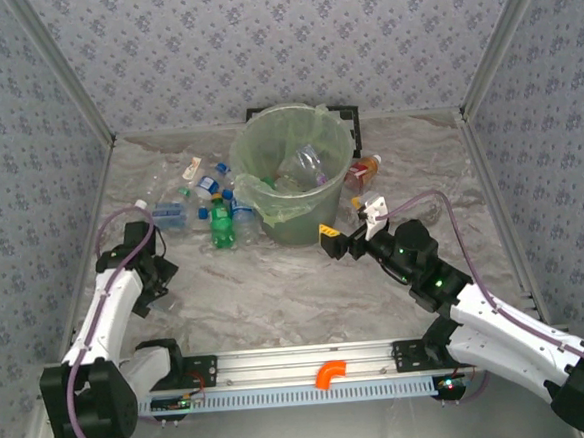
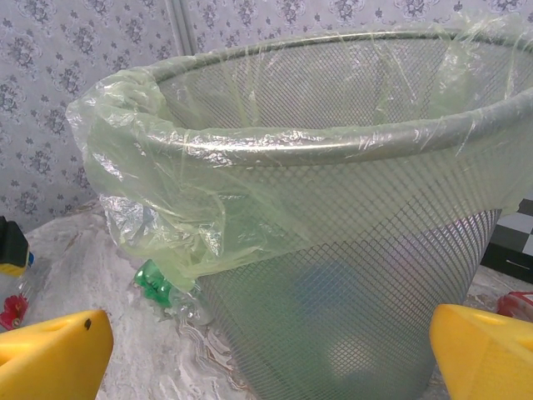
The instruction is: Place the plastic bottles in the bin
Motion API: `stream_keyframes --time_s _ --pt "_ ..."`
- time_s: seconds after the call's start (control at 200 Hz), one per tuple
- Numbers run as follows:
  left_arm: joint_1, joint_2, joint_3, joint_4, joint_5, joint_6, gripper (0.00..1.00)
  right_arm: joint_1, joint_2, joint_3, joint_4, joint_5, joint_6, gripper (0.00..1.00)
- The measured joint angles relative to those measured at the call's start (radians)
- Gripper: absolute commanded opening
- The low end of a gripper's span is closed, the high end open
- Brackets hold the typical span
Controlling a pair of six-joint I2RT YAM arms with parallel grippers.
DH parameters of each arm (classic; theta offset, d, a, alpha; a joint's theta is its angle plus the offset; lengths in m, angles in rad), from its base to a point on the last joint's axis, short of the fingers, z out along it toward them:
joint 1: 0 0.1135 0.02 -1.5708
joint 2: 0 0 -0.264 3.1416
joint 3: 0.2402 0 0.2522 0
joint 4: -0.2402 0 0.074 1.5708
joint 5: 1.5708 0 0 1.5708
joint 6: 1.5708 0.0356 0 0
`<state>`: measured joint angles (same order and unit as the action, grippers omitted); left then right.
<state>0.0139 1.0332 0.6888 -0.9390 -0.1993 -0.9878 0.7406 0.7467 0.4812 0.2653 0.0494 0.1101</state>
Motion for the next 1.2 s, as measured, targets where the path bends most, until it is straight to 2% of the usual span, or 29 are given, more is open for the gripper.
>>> stream_keyframes --time_s 0.36,0.49,0.76,0.86,1.199 --pt "0.078 0.088 -0.084 0.112 0.074 0.042 0.84 0.002 0.000 0.000 0.000 0.008 -0.003 1.00" --pt "0.080 0.108 -0.095 0.157 0.092 0.056 0.79 0.002 0.000 0.000 0.000 0.008 -0.003 1.00" --pt "0.083 0.106 -0.118 0.207 0.103 0.079 0.61 0.004 0.000 0.000 0.000 0.011 -0.006 1.00" --pt "0.084 0.086 -0.121 0.207 0.107 0.085 0.52 0.005 0.000 0.000 0.000 0.015 -0.006 1.00" --pt "0.084 -0.091 -0.108 0.202 0.167 0.089 0.52 0.005 0.000 0.000 0.000 0.016 -0.006 1.00"
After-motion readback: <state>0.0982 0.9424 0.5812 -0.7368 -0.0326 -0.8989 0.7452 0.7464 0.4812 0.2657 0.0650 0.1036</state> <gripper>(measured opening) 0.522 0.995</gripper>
